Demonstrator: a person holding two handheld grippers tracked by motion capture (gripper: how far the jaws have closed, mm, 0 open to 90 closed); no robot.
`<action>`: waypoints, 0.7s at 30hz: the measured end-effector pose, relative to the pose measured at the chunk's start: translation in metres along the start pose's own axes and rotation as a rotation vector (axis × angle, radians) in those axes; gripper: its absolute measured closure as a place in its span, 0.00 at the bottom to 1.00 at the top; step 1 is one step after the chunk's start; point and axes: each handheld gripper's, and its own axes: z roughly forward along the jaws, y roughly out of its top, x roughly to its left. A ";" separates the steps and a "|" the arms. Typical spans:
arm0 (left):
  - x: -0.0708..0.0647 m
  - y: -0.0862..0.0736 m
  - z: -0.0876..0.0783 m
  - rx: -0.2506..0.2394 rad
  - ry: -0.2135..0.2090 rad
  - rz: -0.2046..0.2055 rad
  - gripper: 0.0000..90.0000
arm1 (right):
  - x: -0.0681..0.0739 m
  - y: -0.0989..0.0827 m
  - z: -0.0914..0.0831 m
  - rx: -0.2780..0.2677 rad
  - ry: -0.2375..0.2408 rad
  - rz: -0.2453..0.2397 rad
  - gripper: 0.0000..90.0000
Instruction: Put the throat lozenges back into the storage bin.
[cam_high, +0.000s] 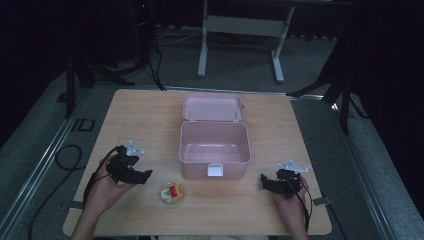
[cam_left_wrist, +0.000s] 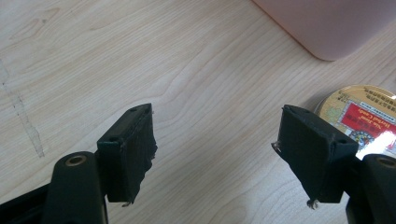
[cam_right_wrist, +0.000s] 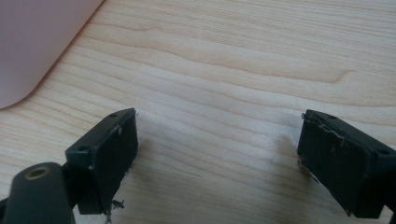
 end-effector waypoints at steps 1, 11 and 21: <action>0.000 0.000 0.000 0.000 0.000 0.000 0.31 | 0.000 0.000 0.000 0.000 0.000 0.000 0.13; -0.007 0.007 -0.003 0.028 -0.020 0.051 0.31 | 0.000 0.000 0.000 0.000 0.000 -0.001 0.13; -0.013 0.013 -0.006 0.046 -0.031 0.087 0.30 | 0.000 0.000 0.000 0.000 0.000 -0.001 0.13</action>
